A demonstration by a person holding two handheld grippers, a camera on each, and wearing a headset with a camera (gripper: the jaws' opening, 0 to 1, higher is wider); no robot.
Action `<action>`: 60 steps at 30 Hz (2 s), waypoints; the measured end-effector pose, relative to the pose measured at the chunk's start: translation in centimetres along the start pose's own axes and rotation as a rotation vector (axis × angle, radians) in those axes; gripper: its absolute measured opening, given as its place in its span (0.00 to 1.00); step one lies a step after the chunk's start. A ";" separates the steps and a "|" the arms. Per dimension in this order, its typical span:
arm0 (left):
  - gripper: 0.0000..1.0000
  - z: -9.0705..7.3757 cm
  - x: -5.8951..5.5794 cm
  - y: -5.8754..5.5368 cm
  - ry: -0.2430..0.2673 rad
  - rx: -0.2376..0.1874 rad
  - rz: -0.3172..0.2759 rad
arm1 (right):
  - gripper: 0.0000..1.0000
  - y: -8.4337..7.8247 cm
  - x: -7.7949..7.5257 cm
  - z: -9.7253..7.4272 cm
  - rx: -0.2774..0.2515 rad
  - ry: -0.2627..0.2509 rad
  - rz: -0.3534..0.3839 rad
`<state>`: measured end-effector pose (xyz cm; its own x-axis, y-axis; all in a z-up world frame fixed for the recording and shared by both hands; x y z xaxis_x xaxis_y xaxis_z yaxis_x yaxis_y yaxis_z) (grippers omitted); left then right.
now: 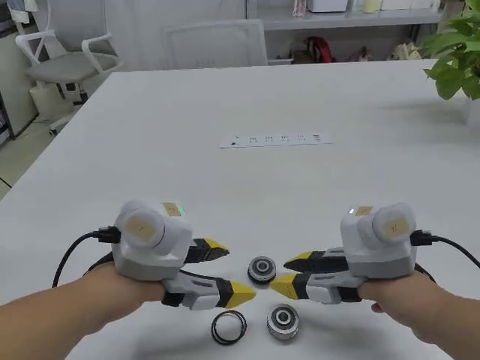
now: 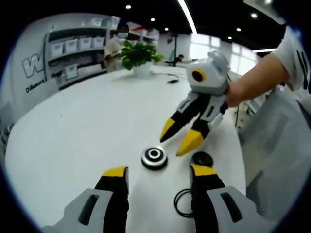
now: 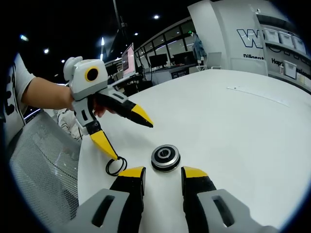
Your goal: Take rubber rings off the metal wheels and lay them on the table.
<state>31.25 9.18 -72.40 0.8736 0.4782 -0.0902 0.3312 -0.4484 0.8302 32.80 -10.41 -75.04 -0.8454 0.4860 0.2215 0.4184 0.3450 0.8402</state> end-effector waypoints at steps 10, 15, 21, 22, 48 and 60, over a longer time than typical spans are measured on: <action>0.44 1.5 0.0 0.6 -0.009 -0.001 -0.012 | 0.26 -0.4 0.0 0.1 0.001 0.002 0.009; 0.40 2.2 0.1 0.8 -0.013 0.007 -0.014 | 0.26 -0.5 -0.1 0.1 -0.002 0.003 0.015; 0.33 2.7 0.3 0.7 -0.013 0.029 -0.003 | 0.26 -0.6 -0.2 0.1 -0.003 0.004 0.023; 0.33 2.7 0.3 0.8 -0.012 0.031 -0.002 | 0.26 -0.7 -0.2 0.1 -0.003 0.005 0.024; 0.16 4.1 0.2 1.3 0.029 0.064 0.074 | 0.26 -0.5 0.1 0.9 -0.011 0.003 0.012; 0.14 3.9 0.2 1.2 0.044 0.071 0.068 | 0.25 0.1 0.4 2.0 -0.011 -0.038 -0.034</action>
<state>33.21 5.81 -73.60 0.8787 0.4772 -0.0094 0.2975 -0.5321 0.7927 33.18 -8.64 -75.87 -0.8457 0.5044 0.1740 0.3857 0.3527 0.8526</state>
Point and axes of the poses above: the centre of the closed fingertips' face, and the gripper's own axes: z roughly forward along the fingers, x roughly to its left, y roughly out of its top, the point moved 10 cm from there along -z, roughly backward along the fingers, and after that the axes turned 2 degrees about -y, right-handed, at the moved point
